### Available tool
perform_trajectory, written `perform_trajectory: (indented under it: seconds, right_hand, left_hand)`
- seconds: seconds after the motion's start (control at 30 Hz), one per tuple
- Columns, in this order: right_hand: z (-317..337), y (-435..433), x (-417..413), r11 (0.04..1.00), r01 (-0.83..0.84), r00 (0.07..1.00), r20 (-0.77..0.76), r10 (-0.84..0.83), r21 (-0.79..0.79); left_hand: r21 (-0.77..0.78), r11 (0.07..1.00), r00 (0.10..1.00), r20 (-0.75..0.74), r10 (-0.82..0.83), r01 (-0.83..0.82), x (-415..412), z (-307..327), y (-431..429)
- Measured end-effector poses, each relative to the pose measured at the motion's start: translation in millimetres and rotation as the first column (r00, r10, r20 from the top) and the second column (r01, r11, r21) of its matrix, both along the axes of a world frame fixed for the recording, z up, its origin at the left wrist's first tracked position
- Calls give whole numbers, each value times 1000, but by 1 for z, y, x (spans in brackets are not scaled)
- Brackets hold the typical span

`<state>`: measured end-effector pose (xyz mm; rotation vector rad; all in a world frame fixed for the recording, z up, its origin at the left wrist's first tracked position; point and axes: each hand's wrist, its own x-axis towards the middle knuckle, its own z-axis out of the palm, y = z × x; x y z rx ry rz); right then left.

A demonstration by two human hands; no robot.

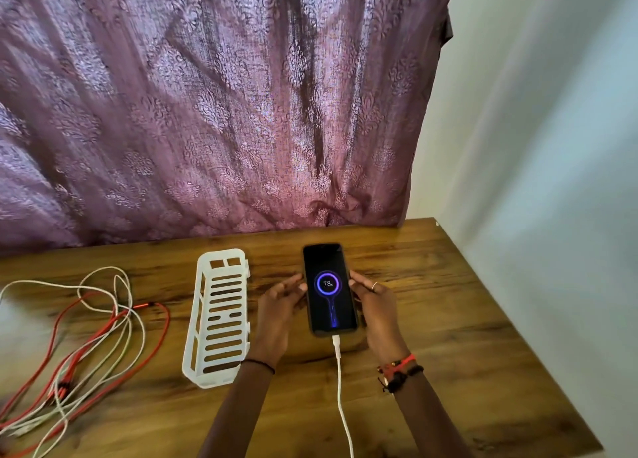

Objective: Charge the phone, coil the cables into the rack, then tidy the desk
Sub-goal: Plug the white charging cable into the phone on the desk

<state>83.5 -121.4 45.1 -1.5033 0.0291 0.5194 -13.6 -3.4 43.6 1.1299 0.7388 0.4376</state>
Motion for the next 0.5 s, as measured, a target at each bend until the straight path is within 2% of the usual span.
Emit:
perform_trajectory:
  seconds: [0.23, 0.5]
  right_hand:
    - [48, -21, -3, 988, 10, 999, 36, -16, 157]
    - [88, -39, -9, 968, 23, 994, 94, -48, 251]
  left_hand:
    - [-21, 999, 992, 119, -41, 44, 2, 52, -9]
    - [-1, 998, 973, 220, -67, 69, 0, 86, -22]
